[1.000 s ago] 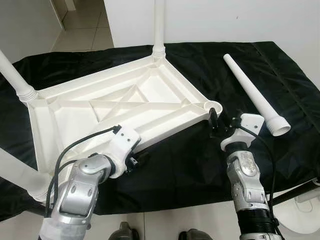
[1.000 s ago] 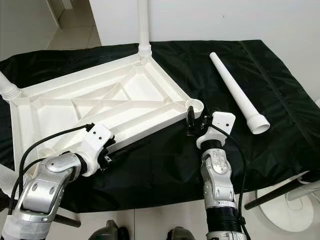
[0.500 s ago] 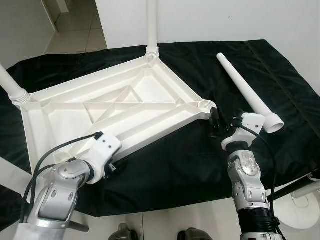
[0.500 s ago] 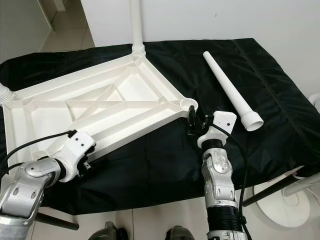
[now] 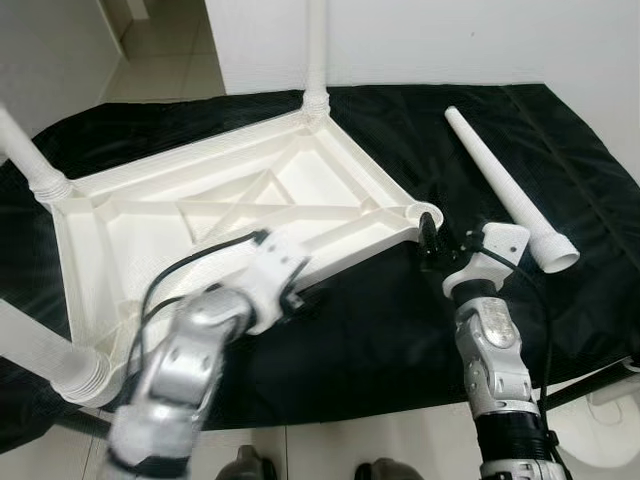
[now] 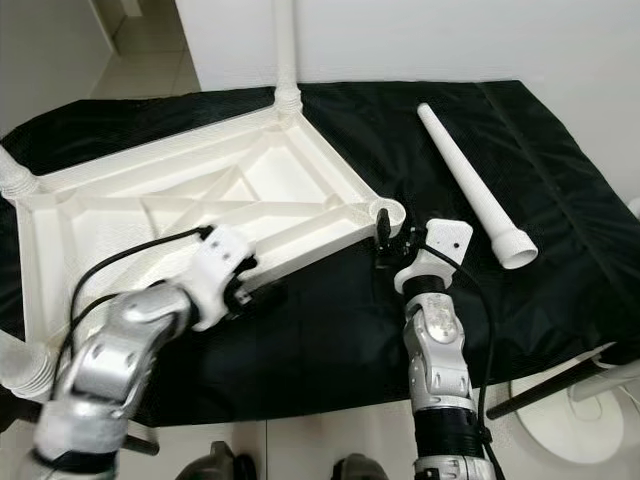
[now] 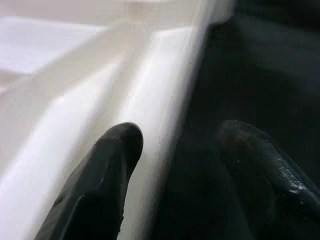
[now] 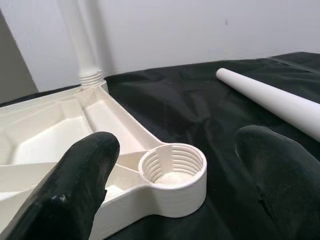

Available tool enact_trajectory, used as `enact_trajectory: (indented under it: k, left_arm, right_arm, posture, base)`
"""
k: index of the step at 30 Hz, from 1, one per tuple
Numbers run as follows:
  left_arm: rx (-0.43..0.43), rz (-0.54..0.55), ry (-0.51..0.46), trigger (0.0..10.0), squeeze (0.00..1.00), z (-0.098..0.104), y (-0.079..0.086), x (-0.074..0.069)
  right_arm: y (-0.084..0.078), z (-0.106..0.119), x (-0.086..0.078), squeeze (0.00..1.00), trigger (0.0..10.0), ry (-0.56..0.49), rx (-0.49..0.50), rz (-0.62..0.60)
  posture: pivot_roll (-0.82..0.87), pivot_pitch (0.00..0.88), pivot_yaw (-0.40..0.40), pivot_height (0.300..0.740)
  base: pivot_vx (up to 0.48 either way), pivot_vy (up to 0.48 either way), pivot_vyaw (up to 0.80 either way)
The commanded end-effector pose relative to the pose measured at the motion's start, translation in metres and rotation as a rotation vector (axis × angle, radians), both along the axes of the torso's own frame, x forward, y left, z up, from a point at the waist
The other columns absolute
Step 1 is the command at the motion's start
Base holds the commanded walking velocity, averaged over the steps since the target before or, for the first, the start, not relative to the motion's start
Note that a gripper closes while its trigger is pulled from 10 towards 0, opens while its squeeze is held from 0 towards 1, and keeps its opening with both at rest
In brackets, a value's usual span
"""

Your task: Building children table

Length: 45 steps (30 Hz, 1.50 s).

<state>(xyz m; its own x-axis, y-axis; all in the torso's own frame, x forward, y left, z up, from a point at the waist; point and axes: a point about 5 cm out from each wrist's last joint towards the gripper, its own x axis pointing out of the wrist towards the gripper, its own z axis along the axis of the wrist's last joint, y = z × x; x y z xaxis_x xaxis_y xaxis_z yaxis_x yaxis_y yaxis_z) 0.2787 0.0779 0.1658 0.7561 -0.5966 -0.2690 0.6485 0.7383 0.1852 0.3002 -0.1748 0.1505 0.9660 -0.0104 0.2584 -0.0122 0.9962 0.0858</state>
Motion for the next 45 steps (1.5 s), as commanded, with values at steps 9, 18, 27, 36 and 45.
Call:
enact_trajectory:
  k: [9,18,27,36,45]
  left_arm:
    - [0.052,0.056,0.003,10.0,0.0,-0.014,-0.027,0.027]
    - [0.07,0.008,0.009,10.0,0.0,-0.018,-0.045,0.034]
    - [0.081,0.048,0.031,4.0,0.0,-0.022,-0.048,0.042]
    - [0.092,0.059,0.021,0.0,0.0,-0.024,-0.04,0.048]
    - [0.117,0.039,0.01,0.0,0.0,-0.026,-0.029,0.046]
  right_arm:
    - [-0.001,0.0,-0.002,0.0,10.0,-0.005,0.01,-0.025]
    - [-0.003,0.0,-0.003,0.0,10.0,-0.006,0.013,-0.037]
    - [-0.002,0.001,-0.001,0.0,10.0,-0.007,0.013,-0.034]
    - [0.0,0.0,0.0,0.0,10.0,-0.006,0.018,-0.03]
    - [0.0,-0.001,0.001,0.0,10.0,-0.005,0.022,-0.032]
  posture:
    - [-0.14,0.052,0.059,0.74]
    - [-0.15,0.056,0.058,0.74]
    - [-0.15,0.059,0.054,0.74]
    - [-0.14,0.062,0.054,0.74]
    - [-0.14,0.063,0.061,0.74]
  base:
    - [0.0,0.0,0.0]
    - [0.0,0.0,0.0]
    - [0.0,0.0,0.0]
    - [0.0,0.0,0.0]
    - [0.0,0.0,0.0]
